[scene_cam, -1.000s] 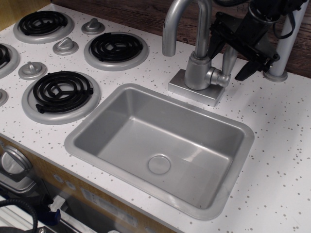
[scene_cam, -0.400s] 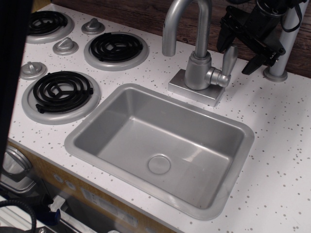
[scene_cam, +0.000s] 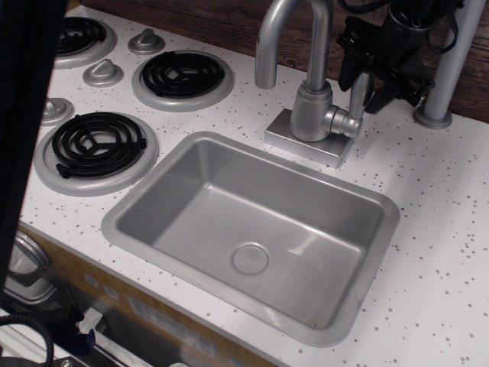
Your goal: Lever vertical to front
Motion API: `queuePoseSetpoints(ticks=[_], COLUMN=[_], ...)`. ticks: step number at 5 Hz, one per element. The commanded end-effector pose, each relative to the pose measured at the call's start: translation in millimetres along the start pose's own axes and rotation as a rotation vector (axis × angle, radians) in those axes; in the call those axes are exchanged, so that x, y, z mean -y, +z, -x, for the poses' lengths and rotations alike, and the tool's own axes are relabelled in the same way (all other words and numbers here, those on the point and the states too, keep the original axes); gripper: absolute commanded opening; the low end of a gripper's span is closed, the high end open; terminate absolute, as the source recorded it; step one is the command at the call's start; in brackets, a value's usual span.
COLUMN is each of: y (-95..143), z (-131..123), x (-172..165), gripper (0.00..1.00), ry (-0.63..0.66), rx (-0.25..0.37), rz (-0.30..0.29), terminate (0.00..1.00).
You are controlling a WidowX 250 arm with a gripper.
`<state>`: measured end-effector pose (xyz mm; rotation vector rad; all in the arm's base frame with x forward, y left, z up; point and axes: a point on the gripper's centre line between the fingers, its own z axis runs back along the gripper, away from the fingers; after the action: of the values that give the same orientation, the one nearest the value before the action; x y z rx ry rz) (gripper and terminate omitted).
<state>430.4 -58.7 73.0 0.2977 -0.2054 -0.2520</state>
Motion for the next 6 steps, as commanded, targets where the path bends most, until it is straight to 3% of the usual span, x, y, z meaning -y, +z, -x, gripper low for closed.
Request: queuePoseSetpoints(ticks=[1, 3, 5, 6], y=[24, 22, -4, -8], z=[7, 35, 46, 48], x=[-6, -1, 1, 2], gripper=[0.0, 0.0, 0.0, 0.0], ry=[0.048, 0.104, 0.144, 0.148], rx=[-0.009, -0.111, -0.12, -0.117], rz=[-0.015, 0.019, 0.118, 0.134], terminate=[0.0, 0.0, 0.0, 0.0])
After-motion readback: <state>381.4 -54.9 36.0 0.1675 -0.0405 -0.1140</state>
